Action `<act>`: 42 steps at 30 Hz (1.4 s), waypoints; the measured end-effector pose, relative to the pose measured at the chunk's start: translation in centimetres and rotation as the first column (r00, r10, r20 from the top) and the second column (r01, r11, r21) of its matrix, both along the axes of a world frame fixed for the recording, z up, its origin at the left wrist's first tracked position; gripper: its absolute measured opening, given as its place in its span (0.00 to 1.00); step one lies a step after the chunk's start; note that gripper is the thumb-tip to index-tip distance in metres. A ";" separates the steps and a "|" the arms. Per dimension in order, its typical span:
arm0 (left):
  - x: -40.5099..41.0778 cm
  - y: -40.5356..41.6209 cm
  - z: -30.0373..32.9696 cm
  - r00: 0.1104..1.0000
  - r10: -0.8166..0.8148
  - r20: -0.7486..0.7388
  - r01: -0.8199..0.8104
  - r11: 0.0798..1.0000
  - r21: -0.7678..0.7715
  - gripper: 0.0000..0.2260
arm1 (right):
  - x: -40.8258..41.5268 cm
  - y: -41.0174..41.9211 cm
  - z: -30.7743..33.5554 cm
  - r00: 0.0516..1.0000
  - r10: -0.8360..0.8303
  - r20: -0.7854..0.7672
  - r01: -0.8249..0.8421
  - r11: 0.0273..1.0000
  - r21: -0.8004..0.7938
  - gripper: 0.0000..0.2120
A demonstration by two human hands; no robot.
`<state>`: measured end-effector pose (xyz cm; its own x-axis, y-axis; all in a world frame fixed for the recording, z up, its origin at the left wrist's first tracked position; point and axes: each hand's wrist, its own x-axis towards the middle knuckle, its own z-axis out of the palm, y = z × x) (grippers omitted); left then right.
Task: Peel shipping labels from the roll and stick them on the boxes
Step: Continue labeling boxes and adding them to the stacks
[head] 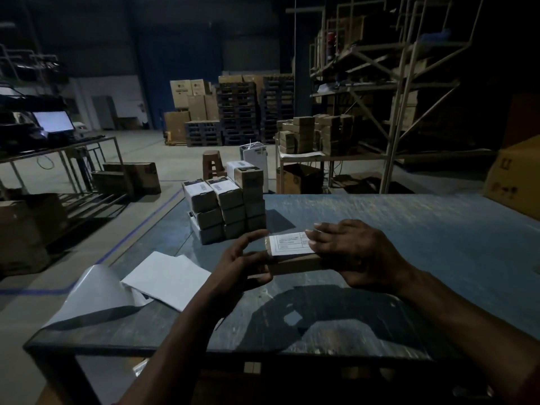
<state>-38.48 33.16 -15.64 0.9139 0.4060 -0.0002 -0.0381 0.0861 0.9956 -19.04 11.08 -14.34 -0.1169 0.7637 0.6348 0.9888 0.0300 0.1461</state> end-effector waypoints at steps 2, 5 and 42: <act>-0.2 0.5 -0.4 0.996 -0.059 0.069 0.046 0.984 0.173 0.31 | 0.1 -0.4 0.0 0.998 0.009 -0.056 -0.007 0.999 0.039 0.25; 0.2 0.8 -0.6 0.989 -0.087 0.121 -0.033 0.663 0.748 0.50 | -0.1 -0.7 -0.1 0.992 0.022 -0.125 -0.017 0.999 0.042 0.27; 1.3 -3.2 -1.7 0.961 0.211 0.181 -0.191 0.974 -0.122 0.31 | -2.9 -1.7 -2.6 0.999 -0.031 0.013 0.025 0.950 0.310 0.20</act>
